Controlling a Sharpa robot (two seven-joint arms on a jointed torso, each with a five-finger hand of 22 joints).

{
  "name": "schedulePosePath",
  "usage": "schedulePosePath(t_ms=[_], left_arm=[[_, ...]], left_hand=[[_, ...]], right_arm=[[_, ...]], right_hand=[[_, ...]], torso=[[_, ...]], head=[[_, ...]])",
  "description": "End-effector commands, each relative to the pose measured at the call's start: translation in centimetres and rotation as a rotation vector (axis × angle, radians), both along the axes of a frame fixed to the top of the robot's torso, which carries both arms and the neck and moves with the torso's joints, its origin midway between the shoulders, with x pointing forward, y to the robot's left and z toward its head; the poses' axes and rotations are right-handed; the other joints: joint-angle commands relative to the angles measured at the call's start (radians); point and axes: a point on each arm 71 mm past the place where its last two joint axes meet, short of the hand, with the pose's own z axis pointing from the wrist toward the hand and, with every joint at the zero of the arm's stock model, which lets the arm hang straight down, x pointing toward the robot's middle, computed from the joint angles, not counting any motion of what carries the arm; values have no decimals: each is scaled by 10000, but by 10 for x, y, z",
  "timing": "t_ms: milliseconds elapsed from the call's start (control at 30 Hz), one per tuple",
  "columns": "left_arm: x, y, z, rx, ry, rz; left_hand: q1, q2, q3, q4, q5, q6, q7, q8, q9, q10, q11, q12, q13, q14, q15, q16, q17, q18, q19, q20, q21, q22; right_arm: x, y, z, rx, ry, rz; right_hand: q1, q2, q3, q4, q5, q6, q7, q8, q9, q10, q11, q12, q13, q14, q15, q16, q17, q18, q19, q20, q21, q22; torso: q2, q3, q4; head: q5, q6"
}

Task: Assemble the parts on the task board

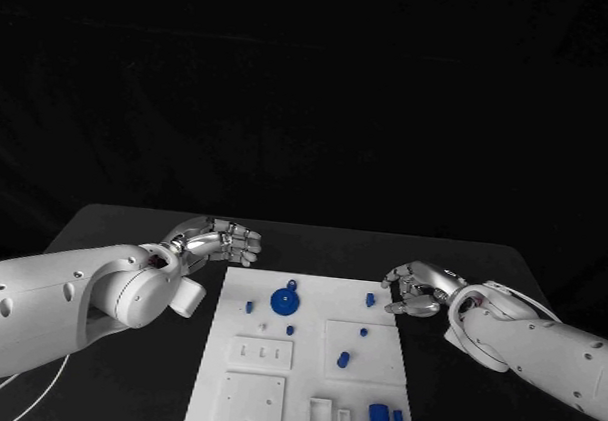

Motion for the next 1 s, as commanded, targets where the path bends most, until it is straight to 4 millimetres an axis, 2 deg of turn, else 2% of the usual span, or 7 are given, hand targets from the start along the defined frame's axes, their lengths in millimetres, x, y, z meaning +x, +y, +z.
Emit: schedulePosePath(t_ms=[33,133,200,400,733,967,1000], left_arm=[[-1,-3,1,-84,-68,-229],[-1,-2,1,-80,-71,-215],[0,-2,1,-78,-72,-212],[0,-3,1,-77,-61,-227],[0,-2,1,-60,-46,-208],[0,-2,1,-60,-24,-235],[0,-2,1,-58,-25,-227]], left_hand=[[-69,-1,-15,-25,60,-45,44,-56,-10,34,13,-38,-17,48,17,-66,13,120,-61,-19,65,207],[-69,-1,-14,-27,59,-46,44,-56,-10,35,13,-39,-17,47,18,-68,13,120,-62,-19,66,207],[-68,0,-13,-28,59,-45,44,-56,-10,36,13,-40,-17,47,18,-68,14,120,-62,-19,66,207],[-69,0,-13,-30,59,-46,45,-56,-10,37,13,-43,-17,47,19,-70,15,120,-64,-18,66,207],[-74,-3,-15,-30,57,-46,45,-56,-10,39,14,-47,-18,46,20,-72,17,118,-66,-16,67,207],[-79,-1,-15,-28,57,-47,46,-56,-10,39,14,-50,-18,46,21,-74,19,118,-67,-15,68,207],[-79,-2,-15,-28,56,-47,46,-56,-10,40,14,-51,-18,46,21,-74,19,117,-67,-15,68,207]], right_arm=[[-2,4,-8,20,278,317],[-2,11,-12,75,337,386],[-1,14,-14,131,394,380],[-1,22,-21,292,490,333],[3,30,-25,556,446,117],[4,32,-25,573,402,77],[4,32,-25,570,390,67]], right_hand=[[60,83,-16,-71,48,78,70,27,8,-52,-13,53,-12,-62,-3,-50,11,858,-74,14,-58,182],[42,109,-39,-83,57,71,68,24,7,-51,-16,56,-11,-62,-6,-51,15,858,-75,22,-56,182],[17,138,-65,-88,53,62,67,20,5,-53,-18,57,-12,-61,-8,-52,20,858,-76,30,-55,183],[-102,330,-106,-43,-116,95,82,34,9,-43,-4,74,-12,-46,4,-51,42,858,-68,52,-51,179],[-182,466,65,113,-367,102,112,18,-10,-41,24,80,-21,-35,31,-66,63,858,-56,66,-61,171],[-80,540,533,296,-891,257,126,70,-9,-37,39,98,-28,-21,46,-76,92,858,-44,64,-62,176],[-39,535,656,329,-1072,291,126,79,-10,-37,39,102,-30,-20,46,-81,98,858,-41,62,-59,178]], torso=[[20,29,18],[18,15,-1],[14,20,-13],[7,3,12],[4,8,-3],[-3,4,4],[-1,3,5]], head=[[8,-49],[36,-72],[55,-89],[27,-111],[66,-150],[76,-177],[73,-175]])
